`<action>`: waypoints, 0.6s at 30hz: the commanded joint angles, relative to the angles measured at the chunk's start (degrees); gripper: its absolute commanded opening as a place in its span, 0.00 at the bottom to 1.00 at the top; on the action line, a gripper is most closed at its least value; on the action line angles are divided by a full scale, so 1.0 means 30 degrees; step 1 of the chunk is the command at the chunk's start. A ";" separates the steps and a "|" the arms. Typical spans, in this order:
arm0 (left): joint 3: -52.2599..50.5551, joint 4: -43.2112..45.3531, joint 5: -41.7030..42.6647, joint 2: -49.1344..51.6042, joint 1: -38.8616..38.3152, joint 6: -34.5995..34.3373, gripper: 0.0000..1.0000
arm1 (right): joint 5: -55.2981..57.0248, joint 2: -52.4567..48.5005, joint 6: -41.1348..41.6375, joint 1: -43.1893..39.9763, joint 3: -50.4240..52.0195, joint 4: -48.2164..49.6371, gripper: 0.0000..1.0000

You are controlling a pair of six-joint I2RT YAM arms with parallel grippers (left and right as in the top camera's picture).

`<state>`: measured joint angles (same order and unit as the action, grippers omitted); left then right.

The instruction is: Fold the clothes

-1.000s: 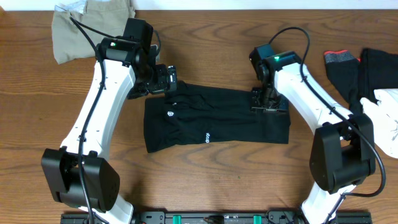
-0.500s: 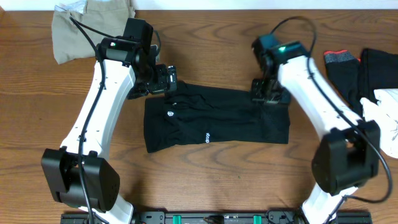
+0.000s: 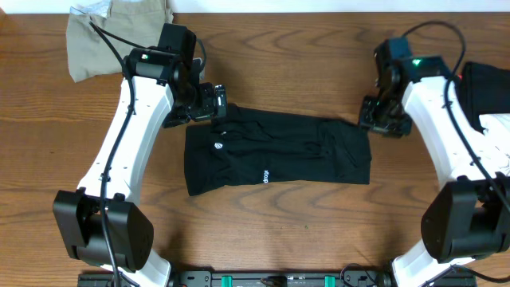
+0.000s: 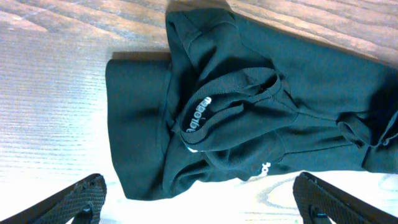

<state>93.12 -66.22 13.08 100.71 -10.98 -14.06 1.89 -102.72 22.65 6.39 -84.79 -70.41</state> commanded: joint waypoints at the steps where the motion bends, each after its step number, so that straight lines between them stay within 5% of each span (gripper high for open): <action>1: -0.0036 -0.0109 -0.0240 -0.0117 0.0007 0.0182 0.98 | -0.1515 -0.0131 -0.0211 0.0197 0.1931 0.1268 0.36; 18: -0.0036 -0.0117 -0.0240 -0.0117 0.0007 0.0182 0.98 | -0.6929 -0.0138 -0.0124 0.1770 0.6878 0.7235 0.40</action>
<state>93.12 -66.22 13.08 100.73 -10.98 -14.06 -14.31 -102.74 22.50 10.33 -65.30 -49.47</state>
